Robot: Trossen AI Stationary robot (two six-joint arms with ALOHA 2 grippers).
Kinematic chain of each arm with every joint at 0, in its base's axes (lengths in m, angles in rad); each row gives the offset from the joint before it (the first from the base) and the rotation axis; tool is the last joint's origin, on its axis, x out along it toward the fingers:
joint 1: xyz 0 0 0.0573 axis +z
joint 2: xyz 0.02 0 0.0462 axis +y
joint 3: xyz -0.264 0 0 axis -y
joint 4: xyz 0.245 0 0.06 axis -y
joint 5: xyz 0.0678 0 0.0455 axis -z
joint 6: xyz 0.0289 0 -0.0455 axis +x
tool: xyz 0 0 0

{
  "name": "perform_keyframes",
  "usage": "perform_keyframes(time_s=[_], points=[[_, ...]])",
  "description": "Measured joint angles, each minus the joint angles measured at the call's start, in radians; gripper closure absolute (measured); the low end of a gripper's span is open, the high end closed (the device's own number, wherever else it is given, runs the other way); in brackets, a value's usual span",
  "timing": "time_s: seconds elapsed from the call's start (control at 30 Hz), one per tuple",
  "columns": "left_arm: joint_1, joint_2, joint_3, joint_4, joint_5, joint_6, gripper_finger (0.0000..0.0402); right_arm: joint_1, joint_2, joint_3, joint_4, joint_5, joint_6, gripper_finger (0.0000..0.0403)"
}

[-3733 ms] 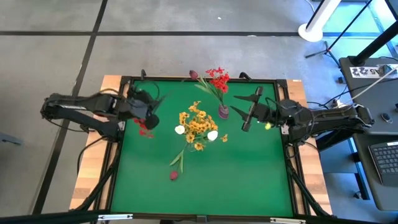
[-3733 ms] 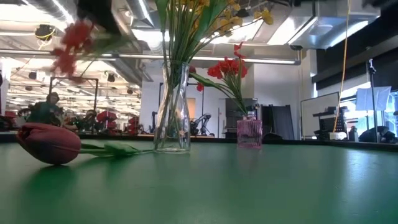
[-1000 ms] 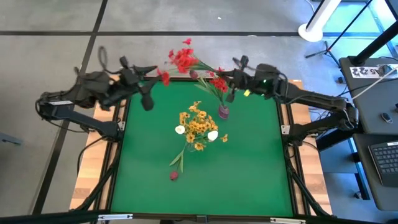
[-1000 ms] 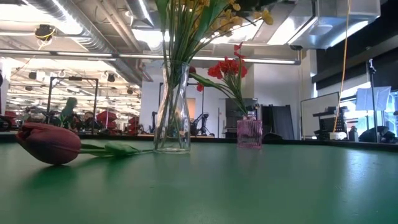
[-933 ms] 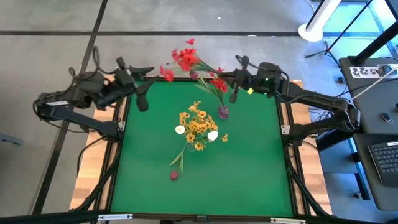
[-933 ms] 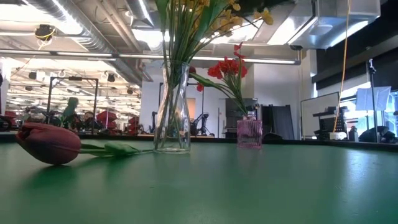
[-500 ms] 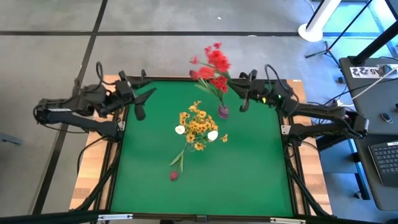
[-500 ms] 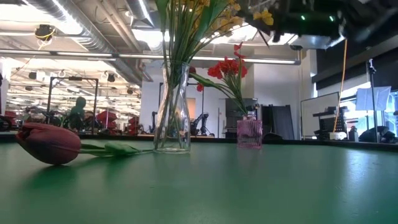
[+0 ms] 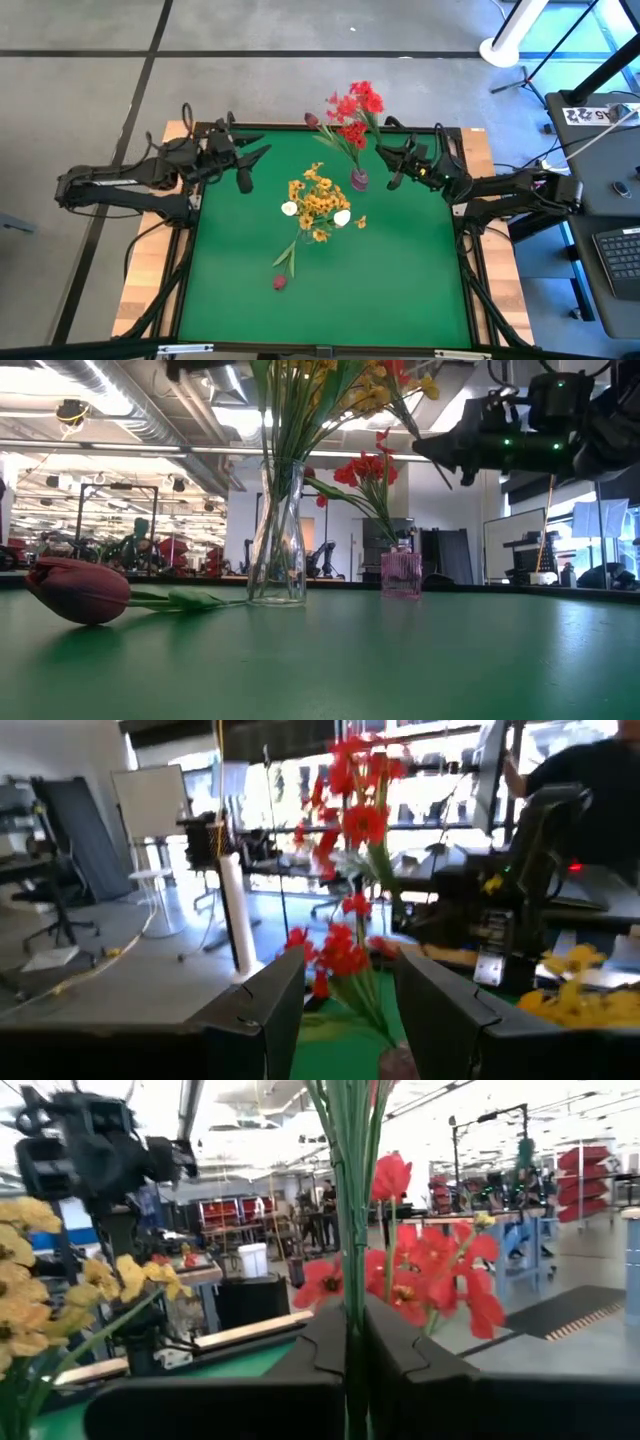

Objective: Sort flowers into vase by color
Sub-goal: Put the red flowers into the violet vase

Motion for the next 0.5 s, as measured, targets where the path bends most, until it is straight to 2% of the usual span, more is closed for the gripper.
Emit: perform_keyframes(time_s=[0.23, 0.5], points=[[0.085, 0.106, -0.006, 0.003, 0.132, -0.061, 0.0251, 0.0, 0.091, 0.0, 0.02, -0.007, 0.013, 0.0386], [0.176, 0.243, 0.0, 0.246, 0.325, -0.086, 0.0251, 0.001, 0.142, 0.002, 0.216, -0.12, 0.055, 0.0393]])
